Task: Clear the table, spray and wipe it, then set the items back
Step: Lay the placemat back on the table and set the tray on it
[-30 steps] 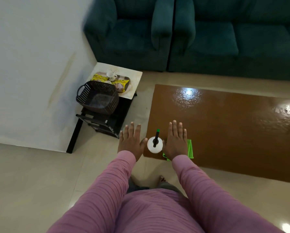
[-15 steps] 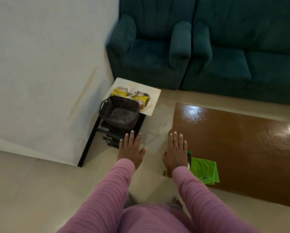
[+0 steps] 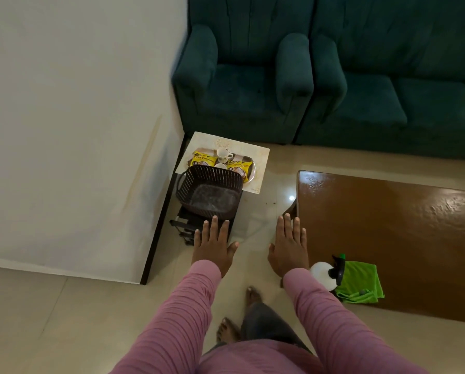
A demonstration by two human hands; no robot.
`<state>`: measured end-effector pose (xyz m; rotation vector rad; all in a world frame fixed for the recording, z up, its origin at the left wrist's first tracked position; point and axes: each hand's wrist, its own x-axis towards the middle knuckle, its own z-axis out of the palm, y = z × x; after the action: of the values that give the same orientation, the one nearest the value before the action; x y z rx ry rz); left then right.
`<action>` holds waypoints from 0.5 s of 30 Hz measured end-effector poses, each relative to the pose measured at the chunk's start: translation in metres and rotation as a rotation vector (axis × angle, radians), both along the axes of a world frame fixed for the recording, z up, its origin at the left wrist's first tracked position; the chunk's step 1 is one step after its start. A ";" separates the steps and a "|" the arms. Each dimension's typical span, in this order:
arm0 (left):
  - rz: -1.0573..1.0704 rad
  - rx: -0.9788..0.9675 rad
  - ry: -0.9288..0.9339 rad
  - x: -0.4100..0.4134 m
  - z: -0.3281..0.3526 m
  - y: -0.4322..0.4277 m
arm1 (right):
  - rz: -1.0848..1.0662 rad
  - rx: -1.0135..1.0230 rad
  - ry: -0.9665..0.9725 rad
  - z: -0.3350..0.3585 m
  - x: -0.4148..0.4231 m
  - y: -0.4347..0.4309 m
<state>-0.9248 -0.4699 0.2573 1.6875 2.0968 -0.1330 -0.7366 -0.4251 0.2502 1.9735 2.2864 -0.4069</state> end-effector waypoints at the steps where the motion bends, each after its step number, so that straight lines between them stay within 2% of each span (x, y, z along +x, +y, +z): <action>1: -0.005 -0.003 -0.003 -0.005 -0.001 0.005 | 0.002 -0.007 0.000 -0.001 -0.005 0.006; 10: -0.012 -0.004 0.033 -0.064 -0.002 0.068 | 0.008 -0.033 0.067 -0.001 -0.064 0.076; 15: 0.059 0.017 0.026 -0.093 0.009 0.112 | 0.063 -0.026 0.079 0.009 -0.093 0.132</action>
<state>-1.0177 -0.3579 0.2667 1.6405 2.1697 -0.1201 -0.8298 -0.2928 0.2592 1.9005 2.3708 -0.5143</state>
